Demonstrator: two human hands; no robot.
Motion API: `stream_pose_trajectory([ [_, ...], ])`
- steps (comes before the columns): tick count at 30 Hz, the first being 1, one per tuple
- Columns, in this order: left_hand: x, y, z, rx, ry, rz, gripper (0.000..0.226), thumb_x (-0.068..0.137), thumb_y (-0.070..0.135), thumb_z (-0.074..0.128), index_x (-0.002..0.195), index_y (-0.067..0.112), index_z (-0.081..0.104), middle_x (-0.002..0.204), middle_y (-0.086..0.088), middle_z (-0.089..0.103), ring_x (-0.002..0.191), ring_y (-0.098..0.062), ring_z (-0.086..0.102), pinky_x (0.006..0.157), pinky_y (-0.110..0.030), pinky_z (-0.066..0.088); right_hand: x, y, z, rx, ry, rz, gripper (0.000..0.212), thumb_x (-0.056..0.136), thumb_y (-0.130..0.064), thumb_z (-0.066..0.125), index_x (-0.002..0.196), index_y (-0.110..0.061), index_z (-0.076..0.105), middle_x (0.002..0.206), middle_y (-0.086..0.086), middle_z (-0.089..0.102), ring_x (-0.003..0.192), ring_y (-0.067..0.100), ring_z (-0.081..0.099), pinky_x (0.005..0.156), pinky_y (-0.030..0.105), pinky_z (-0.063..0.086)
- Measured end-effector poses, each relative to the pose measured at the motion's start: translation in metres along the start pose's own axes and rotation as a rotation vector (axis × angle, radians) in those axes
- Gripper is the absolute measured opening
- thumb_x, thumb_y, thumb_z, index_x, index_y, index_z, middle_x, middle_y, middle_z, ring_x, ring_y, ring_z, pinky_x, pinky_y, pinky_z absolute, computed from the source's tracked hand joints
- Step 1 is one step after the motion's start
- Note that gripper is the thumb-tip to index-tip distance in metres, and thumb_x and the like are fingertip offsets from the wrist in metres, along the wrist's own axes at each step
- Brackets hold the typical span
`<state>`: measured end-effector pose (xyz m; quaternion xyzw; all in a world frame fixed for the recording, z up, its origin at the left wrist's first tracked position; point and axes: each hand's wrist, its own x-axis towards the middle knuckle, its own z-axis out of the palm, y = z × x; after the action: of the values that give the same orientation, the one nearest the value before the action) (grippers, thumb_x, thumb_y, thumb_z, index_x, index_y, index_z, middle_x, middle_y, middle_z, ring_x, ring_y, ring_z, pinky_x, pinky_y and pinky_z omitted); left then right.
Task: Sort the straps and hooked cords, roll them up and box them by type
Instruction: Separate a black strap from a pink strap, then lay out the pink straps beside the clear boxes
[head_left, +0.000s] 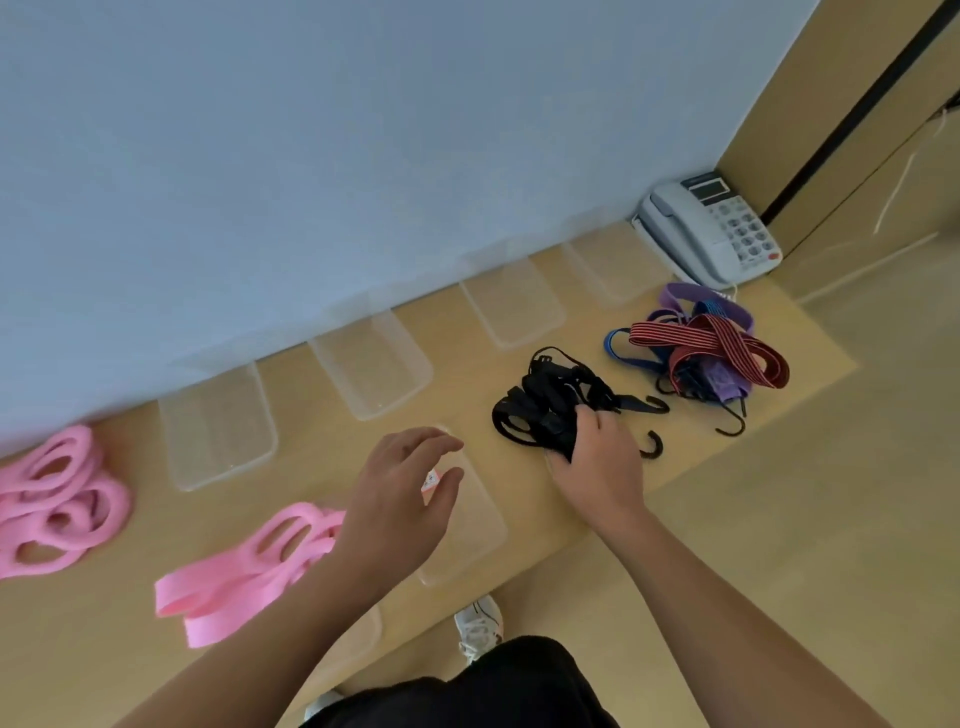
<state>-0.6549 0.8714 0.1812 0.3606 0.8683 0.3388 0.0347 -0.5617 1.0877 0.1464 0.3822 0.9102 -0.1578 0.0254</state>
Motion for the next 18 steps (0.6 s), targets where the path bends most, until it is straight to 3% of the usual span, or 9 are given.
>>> stream_pose_trajectory([
  [4,0.001,-0.008,0.004,0.024,-0.027,-0.063,0.028,0.084,0.009,0.082,0.110,0.017,0.075,0.113,0.002,0.070,0.108,-0.021,0.064,0.091,-0.031,0.044,0.000,0.008,0.016,-0.055,-0.073,-0.055,0.081,0.091,-0.048,0.066,0.152,-0.012,0.028,0.148,0.005,0.043,0.136,0.025,0.040,0.112,0.035,0.037],
  [9,0.000,-0.018,0.003,0.057,-0.021,-0.116,0.024,0.087,0.014,0.079,0.111,0.018,0.075,0.113,0.002,0.070,0.108,-0.022,0.065,0.093,-0.031,0.044,0.001,0.014,0.015,-0.067,-0.065,-0.069,0.084,0.091,-0.047,0.066,0.154,-0.009,0.025,0.152,0.006,0.041,0.141,0.024,0.035,0.117,0.036,0.030],
  [13,-0.004,-0.029,-0.002,0.066,0.010,-0.164,0.028,0.090,0.033,0.062,0.110,0.018,0.075,0.112,0.002,0.071,0.107,-0.021,0.065,0.092,-0.031,0.045,-0.011,-0.009,0.013,-0.078,0.071,-0.140,0.082,0.082,-0.038,0.077,0.146,-0.002,0.040,0.141,0.017,0.049,0.132,0.035,0.044,0.109,0.047,0.040],
  [18,-0.025,-0.051,-0.018,0.079,0.056,-0.255,0.027,0.085,0.023,0.069,0.110,0.017,0.075,0.111,0.001,0.071,0.104,-0.024,0.065,0.089,-0.030,0.045,-0.030,-0.072,0.029,0.108,0.168,-0.425,0.061,0.078,-0.033,0.081,0.128,-0.005,0.059,0.124,0.017,0.057,0.116,0.036,0.052,0.097,0.049,0.050],
])
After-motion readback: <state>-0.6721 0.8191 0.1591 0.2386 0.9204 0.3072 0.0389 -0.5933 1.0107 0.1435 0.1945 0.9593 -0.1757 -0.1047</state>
